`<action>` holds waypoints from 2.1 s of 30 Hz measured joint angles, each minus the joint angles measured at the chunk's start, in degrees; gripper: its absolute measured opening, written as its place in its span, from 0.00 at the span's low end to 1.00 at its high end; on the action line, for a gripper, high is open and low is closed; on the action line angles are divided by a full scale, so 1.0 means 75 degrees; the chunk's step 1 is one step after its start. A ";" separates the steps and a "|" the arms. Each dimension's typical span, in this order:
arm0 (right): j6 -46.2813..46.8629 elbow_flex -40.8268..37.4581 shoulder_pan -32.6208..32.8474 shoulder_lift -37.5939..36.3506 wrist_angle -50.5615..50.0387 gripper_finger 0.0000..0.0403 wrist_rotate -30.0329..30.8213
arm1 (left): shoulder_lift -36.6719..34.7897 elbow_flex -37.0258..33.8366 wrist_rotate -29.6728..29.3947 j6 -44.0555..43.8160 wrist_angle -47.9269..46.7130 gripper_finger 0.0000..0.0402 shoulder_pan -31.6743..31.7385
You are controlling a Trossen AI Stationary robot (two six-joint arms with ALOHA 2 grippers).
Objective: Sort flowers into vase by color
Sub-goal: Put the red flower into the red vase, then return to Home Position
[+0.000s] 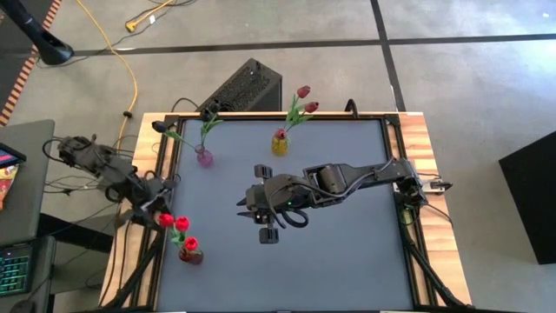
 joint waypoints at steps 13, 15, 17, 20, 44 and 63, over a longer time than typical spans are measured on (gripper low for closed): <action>-0.0356 -0.0009 -0.0167 -0.0154 -0.0788 0.32 -0.0003 | 0.0001 0.0192 -0.0124 -0.1566 -0.1595 0.55 -0.0001; -0.0500 -0.0009 -0.0226 -0.0298 -0.0936 0.32 0.0018 | 0.0001 0.0218 -0.0204 -0.1563 -0.1795 0.55 -0.0002; -0.0619 -0.0006 -0.0336 -0.0435 -0.1144 0.32 0.0038 | 0.0010 0.0347 -0.0672 -0.1343 -0.2266 0.55 -0.0003; -0.0756 -0.0006 -0.0569 -0.0713 -0.1776 0.32 0.0070 | 0.0013 0.0638 -0.2218 -0.0951 -0.3107 0.55 0.0000; -0.0960 -0.2616 -0.1335 -0.3967 -0.2561 0.32 0.0610 | -0.0002 0.0927 -0.7188 0.4325 0.0642 0.55 0.0000; -0.0211 -1.3630 -0.2698 -0.9984 0.6252 0.32 0.0193 | -0.0002 -0.1365 -0.7349 0.5243 0.3892 0.55 0.0458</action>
